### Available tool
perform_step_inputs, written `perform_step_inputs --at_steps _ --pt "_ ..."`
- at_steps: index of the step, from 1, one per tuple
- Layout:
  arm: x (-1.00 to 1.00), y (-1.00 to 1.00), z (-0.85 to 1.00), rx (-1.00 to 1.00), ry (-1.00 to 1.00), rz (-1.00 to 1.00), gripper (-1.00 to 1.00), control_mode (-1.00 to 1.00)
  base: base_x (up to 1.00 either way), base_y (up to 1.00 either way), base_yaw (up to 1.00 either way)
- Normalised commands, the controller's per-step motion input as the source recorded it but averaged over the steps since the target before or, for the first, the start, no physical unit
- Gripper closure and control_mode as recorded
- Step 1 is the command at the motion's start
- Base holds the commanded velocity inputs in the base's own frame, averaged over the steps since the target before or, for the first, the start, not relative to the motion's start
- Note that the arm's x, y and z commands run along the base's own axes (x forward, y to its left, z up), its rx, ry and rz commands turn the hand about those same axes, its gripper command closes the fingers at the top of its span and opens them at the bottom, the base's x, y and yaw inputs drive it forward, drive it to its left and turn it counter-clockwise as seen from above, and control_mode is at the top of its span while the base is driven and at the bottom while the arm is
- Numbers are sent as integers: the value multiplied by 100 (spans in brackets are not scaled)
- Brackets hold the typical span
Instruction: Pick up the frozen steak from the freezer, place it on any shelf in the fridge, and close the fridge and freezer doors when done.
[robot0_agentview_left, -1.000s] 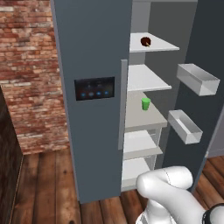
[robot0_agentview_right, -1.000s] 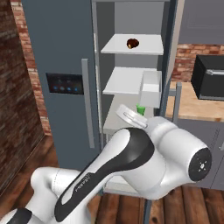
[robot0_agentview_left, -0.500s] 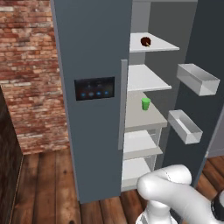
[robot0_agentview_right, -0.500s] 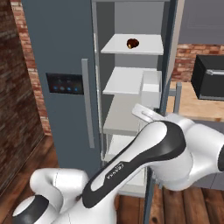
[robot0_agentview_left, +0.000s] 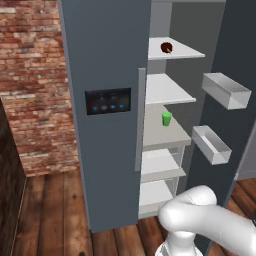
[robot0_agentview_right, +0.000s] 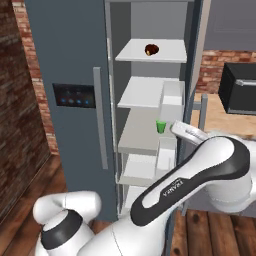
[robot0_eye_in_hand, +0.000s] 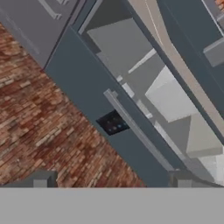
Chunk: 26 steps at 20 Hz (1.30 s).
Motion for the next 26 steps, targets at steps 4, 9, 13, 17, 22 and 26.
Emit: perform_step_inputs --at_steps 4,9,13,17,22,26 --pt "39 -13 -46 6 0 6 -100 -100 0 0 0" --pt "53 0 -25 3 -3 1 -100 -100 0 0 0" --pt "37 -14 -7 0 -1 0 -100 -100 0 0 0" --pt "14 -44 -7 1 -1 0 -100 -100 0 0 0" --pt "20 -28 -10 0 0 0 -100 -100 0 0 0" --pt "26 -23 -18 0 0 0 -100 -100 0 0 0"
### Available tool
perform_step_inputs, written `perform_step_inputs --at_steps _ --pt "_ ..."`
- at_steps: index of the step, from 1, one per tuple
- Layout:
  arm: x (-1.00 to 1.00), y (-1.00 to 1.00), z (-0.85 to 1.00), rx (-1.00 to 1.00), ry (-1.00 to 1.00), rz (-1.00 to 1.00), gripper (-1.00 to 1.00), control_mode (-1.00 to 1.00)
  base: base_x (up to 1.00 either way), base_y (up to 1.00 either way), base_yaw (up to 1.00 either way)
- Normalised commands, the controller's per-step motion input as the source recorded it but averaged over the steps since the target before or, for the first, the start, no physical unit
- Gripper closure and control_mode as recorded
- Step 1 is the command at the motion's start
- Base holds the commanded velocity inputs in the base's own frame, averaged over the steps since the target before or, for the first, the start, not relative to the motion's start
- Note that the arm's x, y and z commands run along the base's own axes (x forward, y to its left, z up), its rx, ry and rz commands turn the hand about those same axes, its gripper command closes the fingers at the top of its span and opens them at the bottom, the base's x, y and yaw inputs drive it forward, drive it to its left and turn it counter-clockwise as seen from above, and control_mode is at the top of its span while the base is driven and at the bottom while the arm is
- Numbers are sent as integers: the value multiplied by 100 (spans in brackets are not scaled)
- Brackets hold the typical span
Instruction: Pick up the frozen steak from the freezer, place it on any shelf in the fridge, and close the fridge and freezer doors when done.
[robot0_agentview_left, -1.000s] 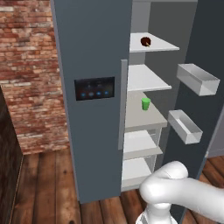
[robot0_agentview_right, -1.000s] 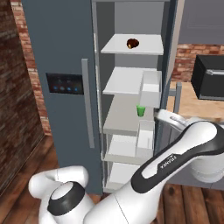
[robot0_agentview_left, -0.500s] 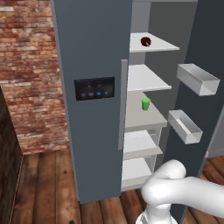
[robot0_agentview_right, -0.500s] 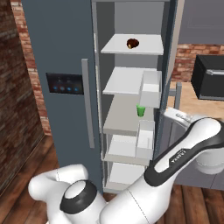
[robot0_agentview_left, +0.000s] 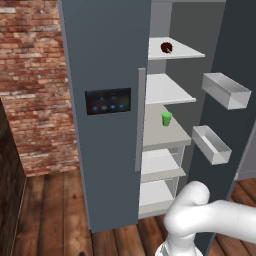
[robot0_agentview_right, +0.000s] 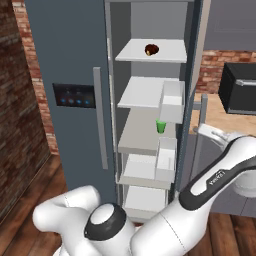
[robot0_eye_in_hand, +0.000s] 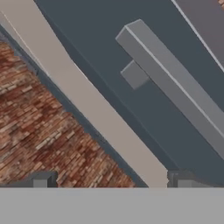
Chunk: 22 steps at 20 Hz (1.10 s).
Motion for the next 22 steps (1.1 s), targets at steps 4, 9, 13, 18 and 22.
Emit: perform_step_inputs --at_steps 4,9,13,18,22 --pt "11 -22 -21 1 -1 0 -100 -100 0 0 0" --pt "21 -3 -23 0 0 0 -100 -100 0 0 0" --pt "38 -2 -24 0 0 0 -100 -100 0 0 0" --pt "43 -3 -19 0 0 0 -100 -100 0 0 0" --pt "46 -6 -19 0 0 0 -100 -100 0 0 0"
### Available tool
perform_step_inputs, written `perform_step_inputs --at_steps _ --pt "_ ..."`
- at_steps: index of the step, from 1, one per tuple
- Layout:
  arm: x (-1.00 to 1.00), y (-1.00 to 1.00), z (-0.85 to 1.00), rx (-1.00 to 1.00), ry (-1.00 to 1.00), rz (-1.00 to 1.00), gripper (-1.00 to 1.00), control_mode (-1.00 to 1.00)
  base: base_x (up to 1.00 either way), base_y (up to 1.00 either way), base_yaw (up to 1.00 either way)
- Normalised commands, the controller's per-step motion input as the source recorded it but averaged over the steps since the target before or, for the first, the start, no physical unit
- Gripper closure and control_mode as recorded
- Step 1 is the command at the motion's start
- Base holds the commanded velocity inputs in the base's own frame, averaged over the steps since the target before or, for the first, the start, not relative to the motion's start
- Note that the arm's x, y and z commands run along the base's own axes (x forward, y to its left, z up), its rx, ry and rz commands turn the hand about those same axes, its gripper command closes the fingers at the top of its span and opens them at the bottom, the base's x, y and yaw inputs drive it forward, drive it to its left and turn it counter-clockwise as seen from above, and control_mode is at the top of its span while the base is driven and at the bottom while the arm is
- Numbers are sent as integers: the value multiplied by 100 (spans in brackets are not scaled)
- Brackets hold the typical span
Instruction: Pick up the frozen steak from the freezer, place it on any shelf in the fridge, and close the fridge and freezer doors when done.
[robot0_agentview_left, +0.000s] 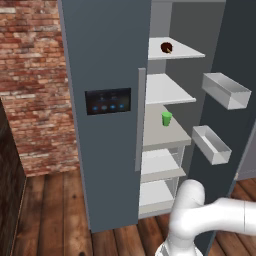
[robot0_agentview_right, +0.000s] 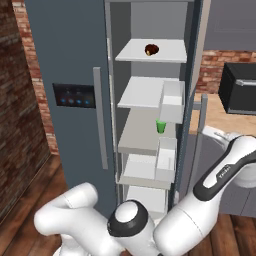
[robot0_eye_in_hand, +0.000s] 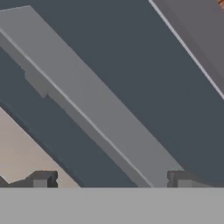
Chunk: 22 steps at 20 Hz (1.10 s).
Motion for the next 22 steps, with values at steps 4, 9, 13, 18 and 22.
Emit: perform_step_inputs --at_steps 4,9,13,18,22 --pt "42 -8 -18 0 0 0 -100 -100 0 0 0" --pt "33 -2 -17 0 0 0 -100 -100 0 0 0" --pt "34 0 -15 0 0 0 -100 -100 0 0 0" --pt "26 2 -11 1 0 0 -100 -100 0 0 0" --pt "18 36 -16 2 0 0 -100 -100 0 0 0"
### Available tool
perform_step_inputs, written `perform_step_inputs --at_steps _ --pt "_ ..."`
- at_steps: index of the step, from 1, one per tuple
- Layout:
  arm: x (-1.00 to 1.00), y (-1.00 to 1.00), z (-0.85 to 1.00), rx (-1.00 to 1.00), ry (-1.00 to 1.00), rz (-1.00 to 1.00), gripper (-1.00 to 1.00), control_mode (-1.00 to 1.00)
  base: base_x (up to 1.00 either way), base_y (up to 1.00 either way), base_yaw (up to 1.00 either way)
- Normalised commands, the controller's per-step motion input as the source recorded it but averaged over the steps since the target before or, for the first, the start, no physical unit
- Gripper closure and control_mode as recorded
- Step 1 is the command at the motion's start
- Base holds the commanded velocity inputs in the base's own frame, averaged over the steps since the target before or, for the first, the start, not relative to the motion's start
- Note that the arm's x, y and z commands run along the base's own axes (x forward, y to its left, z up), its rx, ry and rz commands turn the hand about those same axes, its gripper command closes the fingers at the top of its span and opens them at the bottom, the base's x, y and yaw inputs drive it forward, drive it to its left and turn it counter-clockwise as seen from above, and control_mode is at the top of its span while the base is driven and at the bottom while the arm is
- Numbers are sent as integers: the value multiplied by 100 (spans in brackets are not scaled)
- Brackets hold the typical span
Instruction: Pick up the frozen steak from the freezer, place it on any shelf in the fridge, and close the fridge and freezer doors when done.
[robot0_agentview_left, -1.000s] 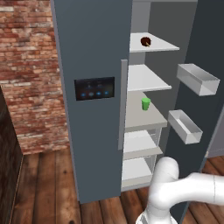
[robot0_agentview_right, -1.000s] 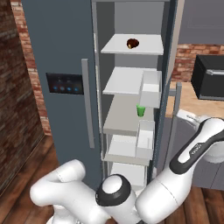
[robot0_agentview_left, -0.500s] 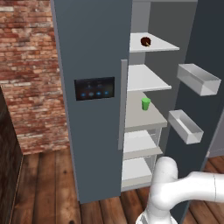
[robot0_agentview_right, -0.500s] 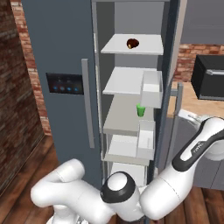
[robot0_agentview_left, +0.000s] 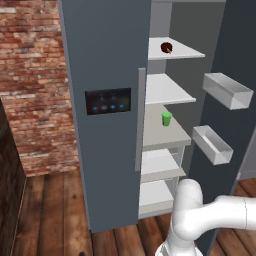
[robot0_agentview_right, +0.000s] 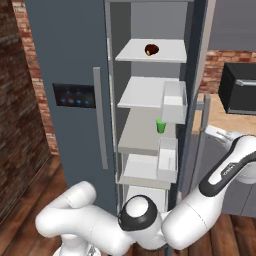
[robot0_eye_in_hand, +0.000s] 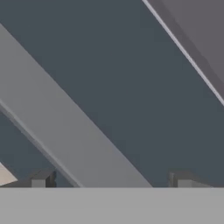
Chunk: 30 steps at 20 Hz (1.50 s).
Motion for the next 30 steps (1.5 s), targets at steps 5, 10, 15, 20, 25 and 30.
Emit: perform_step_inputs --at_steps 5,10,15,20,25,30 --pt "19 67 -17 3 0 0 -100 -100 0 0 0" --pt "24 83 -17 1 0 -1 -100 -100 0 0 0" --pt "26 84 -13 1 0 -3 -100 -100 0 0 0" --pt "26 76 -7 0 0 -3 -100 -100 0 0 0" --pt "28 71 -2 0 0 -4 -100 -100 0 0 0" --pt "30 62 -3 0 0 -4 -100 -100 0 0 0"
